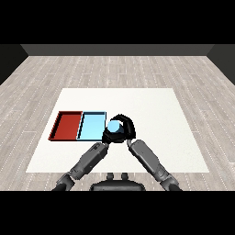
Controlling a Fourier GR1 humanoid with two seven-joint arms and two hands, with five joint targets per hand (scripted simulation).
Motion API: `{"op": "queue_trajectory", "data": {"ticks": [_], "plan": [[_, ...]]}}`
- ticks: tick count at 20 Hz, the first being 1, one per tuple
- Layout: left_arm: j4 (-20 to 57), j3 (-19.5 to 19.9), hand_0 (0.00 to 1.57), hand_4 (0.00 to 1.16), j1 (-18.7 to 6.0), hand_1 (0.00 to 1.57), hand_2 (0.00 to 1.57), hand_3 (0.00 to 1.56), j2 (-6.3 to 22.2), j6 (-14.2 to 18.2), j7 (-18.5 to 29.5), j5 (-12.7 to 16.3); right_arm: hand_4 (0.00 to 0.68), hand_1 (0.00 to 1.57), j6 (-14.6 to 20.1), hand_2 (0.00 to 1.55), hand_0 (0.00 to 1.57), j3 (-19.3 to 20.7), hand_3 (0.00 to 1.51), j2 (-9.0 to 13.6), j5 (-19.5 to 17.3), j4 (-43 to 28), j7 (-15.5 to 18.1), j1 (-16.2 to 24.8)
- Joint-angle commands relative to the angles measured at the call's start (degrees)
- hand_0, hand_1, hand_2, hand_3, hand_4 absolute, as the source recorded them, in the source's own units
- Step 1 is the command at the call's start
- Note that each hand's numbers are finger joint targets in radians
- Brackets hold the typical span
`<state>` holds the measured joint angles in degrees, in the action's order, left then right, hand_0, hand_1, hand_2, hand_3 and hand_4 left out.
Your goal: Pick the blue can and put it in the blue box
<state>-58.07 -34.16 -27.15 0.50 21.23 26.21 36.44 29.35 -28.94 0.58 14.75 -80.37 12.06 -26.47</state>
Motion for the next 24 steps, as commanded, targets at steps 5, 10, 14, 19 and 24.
{"op": "queue_trajectory", "data": {"ticks": [5,10,14,19,24], "plan": [[3.4,1.4,1.57,1.11,-2.2,1.57,1.57,1.51,-0.5,-0.4,8.0,1.0,0.528,1.39,-2.1,1.42,1.39,-0.3,1.37,-0.6,0.9,-1.7,-1.0,1.3],[4.0,-0.6,1.57,1.12,-2.4,1.57,1.57,1.54,-0.5,1.6,10.4,2.5,0.000,0.00,-5.5,0.00,0.00,0.3,0.00,0.5,-2.7,-1.1,-4.3,1.1],[7.6,2.2,1.57,1.12,-2.6,1.57,1.57,1.54,-0.5,-2.4,12.0,1.9,0.000,0.00,-7.0,0.00,0.00,1.6,0.00,-0.6,-4.4,-1.6,-5.0,2.0],[4.9,-3.6,1.57,1.14,-2.6,1.57,1.57,1.52,-0.5,5.4,11.5,4.2,0.000,0.00,-9.3,0.00,0.00,5.6,0.00,1.5,-3.9,-4.5,-4.5,4.0],[8.0,2.2,1.57,1.14,-1.2,1.57,1.57,1.53,-0.5,1.5,12.6,-0.2,0.000,0.00,-11.3,0.00,0.00,7.7,0.00,0.0,-1.7,-4.9,0.4,8.2]]}}
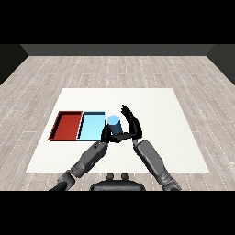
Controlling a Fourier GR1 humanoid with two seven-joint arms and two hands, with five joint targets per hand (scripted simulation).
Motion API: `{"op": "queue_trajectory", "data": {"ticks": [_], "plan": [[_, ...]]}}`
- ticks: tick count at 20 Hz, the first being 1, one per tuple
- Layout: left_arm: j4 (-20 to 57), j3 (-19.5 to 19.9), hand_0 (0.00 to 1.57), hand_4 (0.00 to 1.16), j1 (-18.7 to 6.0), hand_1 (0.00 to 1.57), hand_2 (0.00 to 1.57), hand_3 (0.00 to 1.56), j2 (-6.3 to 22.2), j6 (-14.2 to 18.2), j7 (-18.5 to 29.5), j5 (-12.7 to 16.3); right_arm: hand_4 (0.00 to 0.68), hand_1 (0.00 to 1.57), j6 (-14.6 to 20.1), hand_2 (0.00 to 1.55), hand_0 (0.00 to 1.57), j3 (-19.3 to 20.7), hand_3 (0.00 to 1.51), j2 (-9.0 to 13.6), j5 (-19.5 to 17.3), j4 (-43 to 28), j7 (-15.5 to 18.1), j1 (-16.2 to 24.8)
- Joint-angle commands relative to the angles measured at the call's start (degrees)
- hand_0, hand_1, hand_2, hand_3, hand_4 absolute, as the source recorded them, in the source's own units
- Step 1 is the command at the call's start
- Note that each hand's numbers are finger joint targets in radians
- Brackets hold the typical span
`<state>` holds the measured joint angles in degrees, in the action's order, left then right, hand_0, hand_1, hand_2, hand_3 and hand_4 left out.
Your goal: Pick the blue can and put it in the blue box
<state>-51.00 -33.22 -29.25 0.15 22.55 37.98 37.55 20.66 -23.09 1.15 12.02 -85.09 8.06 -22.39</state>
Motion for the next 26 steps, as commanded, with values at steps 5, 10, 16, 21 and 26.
{"op": "queue_trajectory", "data": {"ticks": [5,10,16,21,26], "plan": [[-2.1,3.9,1.57,1.15,-0.9,1.57,1.57,1.54,3.7,1.0,-3.0,-3.3,0.000,0.00,-5.1,0.00,0.00,7.5,0.00,3.1,6.3,-11.6,5.3,10.1],[0.4,7.7,1.57,1.15,-5.8,1.57,1.57,1.52,9.5,1.6,-7.3,-4.8,0.000,0.00,-4.5,0.00,0.00,13.0,0.00,1.4,10.0,-10.8,7.4,12.2],[0.0,8.4,1.57,1.15,-4.7,1.57,1.57,1.52,14.7,6.1,-13.4,-9.0,0.000,0.00,-7.1,0.00,0.00,16.5,0.00,3.7,12.5,-13.1,7.1,16.8],[11.7,7.3,1.57,1.09,-9.7,1.57,1.57,1.49,19.2,8.0,-20.9,-13.3,0.000,0.00,-8.7,0.00,0.00,16.7,0.00,2.7,12.8,-8.9,9.2,15.9],[21.9,4.4,1.57,1.00,-14.0,1.57,1.52,1.40,17.9,8.7,-30.8,-17.1,0.000,0.00,-9.7,0.00,0.00,18.1,0.00,3.2,13.4,-7.1,9.2,15.4]]}}
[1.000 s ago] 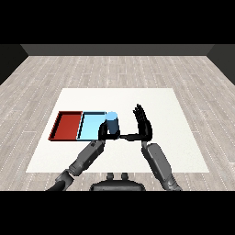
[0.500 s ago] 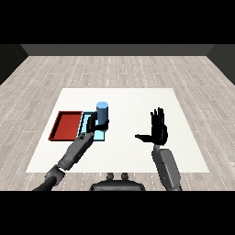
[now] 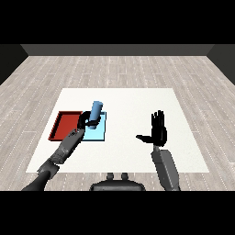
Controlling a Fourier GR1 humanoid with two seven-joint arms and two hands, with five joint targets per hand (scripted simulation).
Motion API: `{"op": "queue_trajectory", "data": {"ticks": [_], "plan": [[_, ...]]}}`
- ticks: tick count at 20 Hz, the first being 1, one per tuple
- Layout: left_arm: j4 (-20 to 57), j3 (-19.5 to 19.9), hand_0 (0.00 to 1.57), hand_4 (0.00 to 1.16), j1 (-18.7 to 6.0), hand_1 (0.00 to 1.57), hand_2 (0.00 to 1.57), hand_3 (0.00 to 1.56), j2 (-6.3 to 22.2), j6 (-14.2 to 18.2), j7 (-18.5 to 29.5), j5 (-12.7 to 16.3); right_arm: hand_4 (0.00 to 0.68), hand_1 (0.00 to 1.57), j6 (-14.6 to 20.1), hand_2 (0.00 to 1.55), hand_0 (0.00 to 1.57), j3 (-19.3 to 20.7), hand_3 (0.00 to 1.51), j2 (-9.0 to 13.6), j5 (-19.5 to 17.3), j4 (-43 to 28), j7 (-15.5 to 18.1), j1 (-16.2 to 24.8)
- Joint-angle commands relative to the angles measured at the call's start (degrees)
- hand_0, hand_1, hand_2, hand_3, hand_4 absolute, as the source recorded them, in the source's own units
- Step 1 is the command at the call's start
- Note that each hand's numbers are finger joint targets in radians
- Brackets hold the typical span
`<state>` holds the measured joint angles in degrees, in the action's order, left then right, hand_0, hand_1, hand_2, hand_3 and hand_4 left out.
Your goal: Pick the blue can and put it in the blue box
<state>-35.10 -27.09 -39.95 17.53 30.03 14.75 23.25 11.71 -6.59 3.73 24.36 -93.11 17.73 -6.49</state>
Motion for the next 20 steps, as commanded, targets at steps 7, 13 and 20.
{"op": "queue_trajectory", "data": {"ticks": [7,13,20], "plan": [[24.3,-3.3,0.65,0.92,-4.9,0.65,0.59,0.24,-5.2,-1.5,-15.2,-5.3,0.000,0.00,-3.0,0.00,0.00,4.5,0.00,0.9,2.7,6.2,1.8,-1.5],[29.3,5.0,1.46,0.70,-5.1,1.46,1.31,0.00,-8.5,1.4,-10.7,-0.3,0.000,0.00,-4.5,0.00,0.00,4.8,0.00,2.0,2.4,6.9,1.7,-0.1],[34.9,3.7,0.00,0.00,-10.3,0.00,0.00,0.00,-6.8,-4.7,-15.1,-3.9,0.000,0.00,-4.0,0.00,0.00,4.0,0.00,0.4,1.3,6.1,2.3,-1.0]]}}
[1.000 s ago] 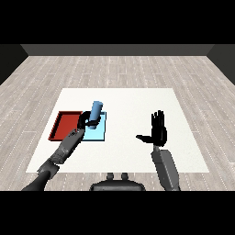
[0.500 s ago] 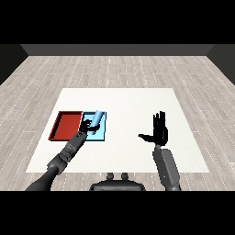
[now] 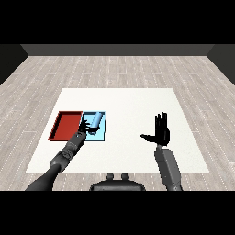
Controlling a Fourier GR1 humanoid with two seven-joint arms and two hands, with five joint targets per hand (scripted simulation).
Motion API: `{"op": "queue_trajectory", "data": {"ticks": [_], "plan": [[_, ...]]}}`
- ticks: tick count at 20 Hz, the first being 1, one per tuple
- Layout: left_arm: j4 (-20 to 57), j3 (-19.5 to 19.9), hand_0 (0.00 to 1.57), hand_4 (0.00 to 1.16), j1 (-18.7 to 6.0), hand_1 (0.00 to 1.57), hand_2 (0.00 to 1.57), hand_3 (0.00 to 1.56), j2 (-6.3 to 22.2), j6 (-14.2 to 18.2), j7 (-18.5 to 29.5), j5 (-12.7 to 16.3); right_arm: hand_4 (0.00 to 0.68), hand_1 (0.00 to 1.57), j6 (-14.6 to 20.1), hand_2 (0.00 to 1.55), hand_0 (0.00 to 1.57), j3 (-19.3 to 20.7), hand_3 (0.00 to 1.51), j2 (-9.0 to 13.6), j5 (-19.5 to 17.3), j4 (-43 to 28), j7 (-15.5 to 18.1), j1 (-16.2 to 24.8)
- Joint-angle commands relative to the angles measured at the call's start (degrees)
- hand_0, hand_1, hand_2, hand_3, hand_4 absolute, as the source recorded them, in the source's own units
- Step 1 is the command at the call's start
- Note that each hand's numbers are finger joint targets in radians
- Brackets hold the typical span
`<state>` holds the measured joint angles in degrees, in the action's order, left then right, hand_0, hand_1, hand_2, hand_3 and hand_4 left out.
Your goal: Pick the blue can and put it in the blue box
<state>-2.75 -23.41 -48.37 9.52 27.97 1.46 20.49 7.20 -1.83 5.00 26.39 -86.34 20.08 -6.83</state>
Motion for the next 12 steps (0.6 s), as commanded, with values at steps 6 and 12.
{"op": "queue_trajectory", "data": {"ticks": [6,12], "plan": [[1.9,1.1,0.00,0.00,-1.6,0.00,0.00,0.00,0.5,0.9,-0.2,-2.2,0.000,0.00,-1.6,0.00,0.00,1.6,0.00,-0.2,0.7,1.0,0.2,-1.0],[-6.8,6.4,0.00,0.00,-2.4,0.00,0.00,0.00,3.2,1.0,15.4,2.2,0.000,0.00,-1.0,0.00,0.00,-0.4,0.00,0.6,-1.6,0.4,-1.3,-2.3]]}}
